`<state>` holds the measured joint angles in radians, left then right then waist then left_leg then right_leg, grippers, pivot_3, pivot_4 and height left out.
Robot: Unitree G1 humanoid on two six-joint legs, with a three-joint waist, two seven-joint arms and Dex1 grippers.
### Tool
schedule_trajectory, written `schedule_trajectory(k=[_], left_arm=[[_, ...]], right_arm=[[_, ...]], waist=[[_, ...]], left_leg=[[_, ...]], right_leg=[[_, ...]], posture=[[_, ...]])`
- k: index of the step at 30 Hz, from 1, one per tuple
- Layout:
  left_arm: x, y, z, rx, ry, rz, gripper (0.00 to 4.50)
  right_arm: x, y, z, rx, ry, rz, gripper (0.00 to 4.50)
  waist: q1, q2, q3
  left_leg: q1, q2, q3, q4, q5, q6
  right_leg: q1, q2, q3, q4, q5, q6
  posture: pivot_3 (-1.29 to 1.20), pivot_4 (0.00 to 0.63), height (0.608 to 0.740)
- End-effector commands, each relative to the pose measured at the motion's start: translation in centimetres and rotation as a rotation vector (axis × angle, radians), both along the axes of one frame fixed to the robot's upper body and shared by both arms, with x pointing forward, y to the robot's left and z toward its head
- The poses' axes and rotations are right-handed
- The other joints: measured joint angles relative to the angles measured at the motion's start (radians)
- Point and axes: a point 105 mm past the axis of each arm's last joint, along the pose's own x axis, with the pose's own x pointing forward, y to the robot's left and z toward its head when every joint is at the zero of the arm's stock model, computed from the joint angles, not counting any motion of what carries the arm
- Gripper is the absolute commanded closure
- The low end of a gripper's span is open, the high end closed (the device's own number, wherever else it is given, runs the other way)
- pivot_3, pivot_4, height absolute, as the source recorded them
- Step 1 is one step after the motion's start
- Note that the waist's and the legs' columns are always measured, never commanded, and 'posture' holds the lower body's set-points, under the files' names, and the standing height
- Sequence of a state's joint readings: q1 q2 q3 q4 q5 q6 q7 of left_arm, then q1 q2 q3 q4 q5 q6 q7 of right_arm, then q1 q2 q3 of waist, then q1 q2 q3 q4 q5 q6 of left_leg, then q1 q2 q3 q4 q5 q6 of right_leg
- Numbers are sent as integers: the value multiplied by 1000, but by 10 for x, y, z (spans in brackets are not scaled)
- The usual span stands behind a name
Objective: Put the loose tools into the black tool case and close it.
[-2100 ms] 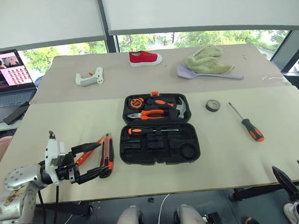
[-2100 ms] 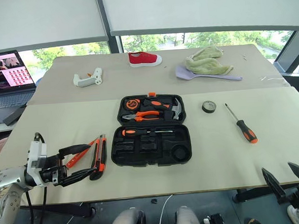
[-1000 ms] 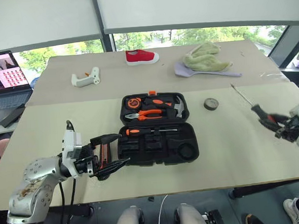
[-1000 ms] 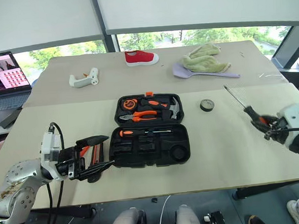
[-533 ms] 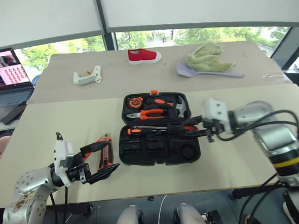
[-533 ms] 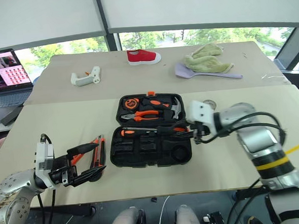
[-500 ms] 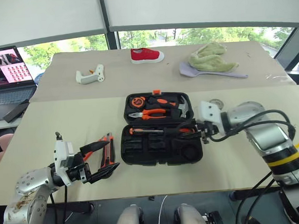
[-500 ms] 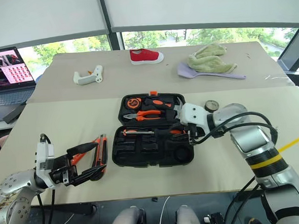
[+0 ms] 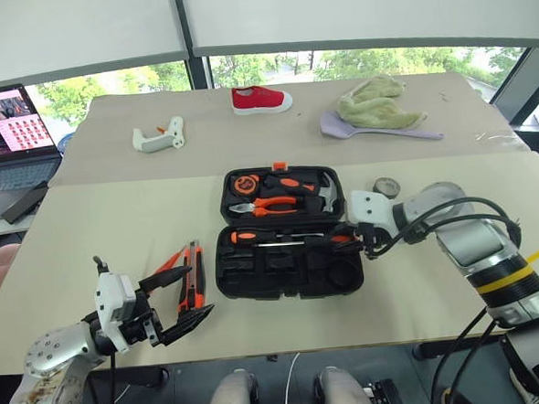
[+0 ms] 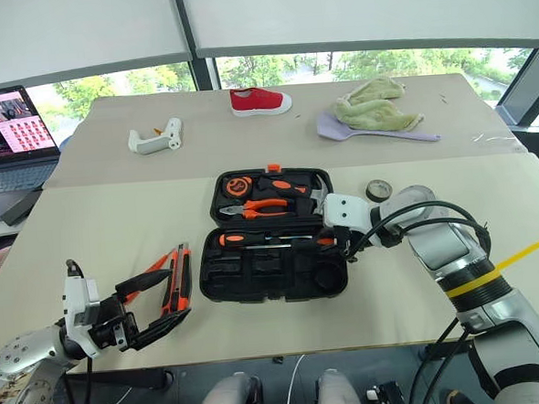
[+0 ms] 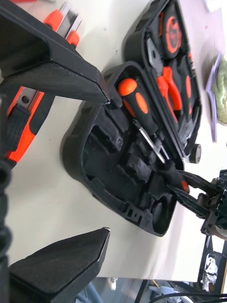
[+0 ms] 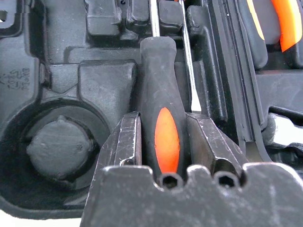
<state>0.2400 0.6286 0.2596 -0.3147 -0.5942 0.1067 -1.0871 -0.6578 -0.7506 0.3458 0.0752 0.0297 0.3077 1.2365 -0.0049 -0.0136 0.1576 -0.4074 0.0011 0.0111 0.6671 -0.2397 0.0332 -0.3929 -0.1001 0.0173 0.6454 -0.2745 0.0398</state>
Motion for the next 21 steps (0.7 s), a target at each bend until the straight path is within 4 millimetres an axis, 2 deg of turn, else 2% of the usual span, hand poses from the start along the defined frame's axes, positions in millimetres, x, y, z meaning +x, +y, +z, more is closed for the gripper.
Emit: schedule_trajectory(k=[1, 3, 8, 11, 13, 14, 15, 21], left_arm=[[2, 2, 9, 1, -62, 9, 0], [3, 2, 8, 1, -63, 11, 0], [4, 3, 6, 2, -65, 15, 0], [3, 5, 4, 4, -64, 26, 0], [3, 6, 3, 6, -63, 34, 0], [3, 7, 3, 7, -64, 35, 0], [4, 7, 3, 7, -65, 35, 0], [6, 5, 3, 15, -69, 28, 0]], right_arm=[[5, 15, 15, 75, -77, 27, 3482], [4, 21, 21, 109, -106, 66, 2460], [-1, 13, 45, 217, -134, 123, 814], [-1, 1, 56, 305, -113, 100, 814], [-1, 1, 59, 375, -89, 89, 814], [-1, 2, 59, 394, -81, 88, 1383], [1, 7, 56, 420, -69, 73, 1605], [8, 30, 29, 450, -19, 3, 3574]], waist=[[-3, 0, 0], [-7, 0, 0], [-8, 0, 0], [-6, 0, 0], [-7, 0, 0], [-7, 0, 0], [-7, 0, 0], [-12, 0, 0]], left_leg=[[0, 0, 0, 0, 0, 0], [0, 1, 0, 0, 0, 0], [0, 0, 0, 0, 0, 0], [0, 0, 0, 0, 0, 0], [1, 0, 0, 0, 0, 0], [1, 0, 0, 0, 0, 0], [1, 1, 0, 0, 0, 0], [1, 3, 0, -2, 0, 0]], right_leg=[[0, 0, 0, 0, 0, 0], [0, 2, 0, 0, 0, 0], [-1, 3, 0, 0, 0, 0], [0, 3, 0, 0, 0, 0], [1, 3, 0, 0, 0, 0], [1, 3, 0, 0, 0, 0], [1, 3, 0, 0, 0, 0], [0, 2, 0, 0, 0, -1]], posture=[[0, 150, 740], [0, 150, 740], [0, 150, 740], [0, 150, 740], [0, 150, 740], [0, 150, 740], [0, 150, 740], [0, 150, 740]])
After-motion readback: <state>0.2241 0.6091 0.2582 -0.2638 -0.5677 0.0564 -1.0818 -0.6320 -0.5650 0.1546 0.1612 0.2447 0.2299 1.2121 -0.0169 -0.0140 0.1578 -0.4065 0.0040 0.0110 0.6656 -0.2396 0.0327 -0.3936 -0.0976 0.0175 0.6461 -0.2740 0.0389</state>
